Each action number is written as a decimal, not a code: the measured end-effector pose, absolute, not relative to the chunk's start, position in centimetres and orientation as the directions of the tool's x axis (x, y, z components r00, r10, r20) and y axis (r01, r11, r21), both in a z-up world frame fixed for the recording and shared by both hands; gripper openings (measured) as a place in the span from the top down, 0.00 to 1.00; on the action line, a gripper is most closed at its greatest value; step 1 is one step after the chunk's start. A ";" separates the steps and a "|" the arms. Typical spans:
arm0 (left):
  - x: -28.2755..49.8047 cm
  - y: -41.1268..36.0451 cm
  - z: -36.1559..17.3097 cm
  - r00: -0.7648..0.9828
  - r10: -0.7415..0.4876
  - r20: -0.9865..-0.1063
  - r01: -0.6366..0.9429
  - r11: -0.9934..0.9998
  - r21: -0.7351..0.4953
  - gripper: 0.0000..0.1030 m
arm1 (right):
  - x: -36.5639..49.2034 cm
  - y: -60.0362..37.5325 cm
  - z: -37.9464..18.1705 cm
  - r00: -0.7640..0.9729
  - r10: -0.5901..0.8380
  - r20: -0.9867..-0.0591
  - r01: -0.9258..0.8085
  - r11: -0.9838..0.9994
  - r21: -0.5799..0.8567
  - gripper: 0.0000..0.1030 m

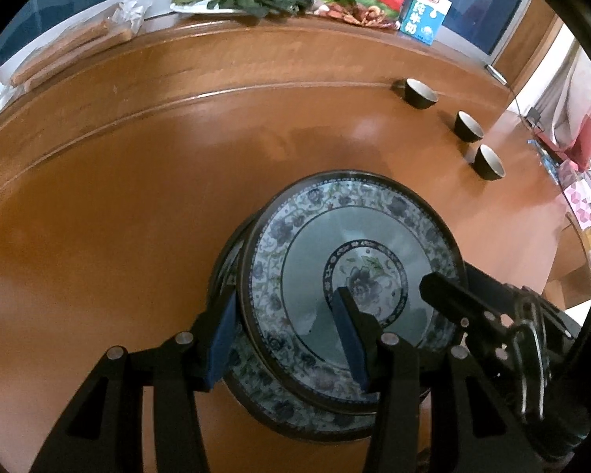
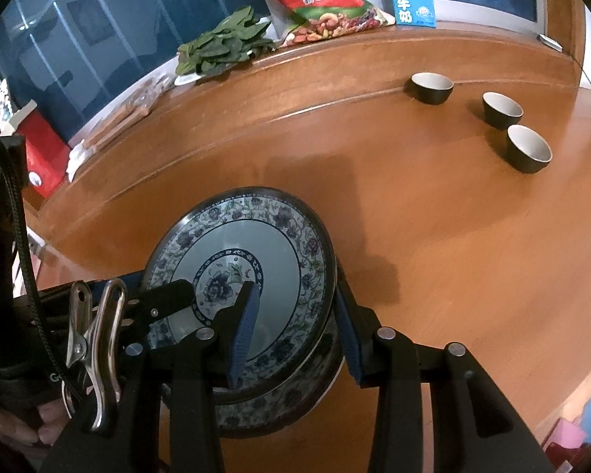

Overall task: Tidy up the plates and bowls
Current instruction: 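Lower the held plate onto the plate stack with the right gripper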

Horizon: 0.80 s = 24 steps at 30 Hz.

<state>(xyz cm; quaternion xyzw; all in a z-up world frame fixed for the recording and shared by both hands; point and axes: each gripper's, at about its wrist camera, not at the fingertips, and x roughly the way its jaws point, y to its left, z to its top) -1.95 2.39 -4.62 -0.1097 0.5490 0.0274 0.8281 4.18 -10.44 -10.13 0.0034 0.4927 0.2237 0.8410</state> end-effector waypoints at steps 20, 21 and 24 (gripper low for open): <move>-1.7 1.9 -5.9 0.360 -0.055 -0.931 -0.139 0.984 -0.112 0.51 | 4.0 -10.1 -11.2 0.372 0.350 -0.860 -0.368 0.906 0.210 0.60; -1.7 1.9 -5.9 0.361 -0.052 -0.931 -0.137 0.985 -0.108 0.51 | 3.9 -10.0 -11.3 0.370 0.350 -0.861 -0.370 0.905 0.209 0.60; -1.6 1.8 -6.0 0.361 -0.048 -0.931 -0.133 0.986 -0.103 0.51 | 3.9 -9.9 -11.3 0.372 0.344 -0.862 -0.375 0.905 0.200 0.60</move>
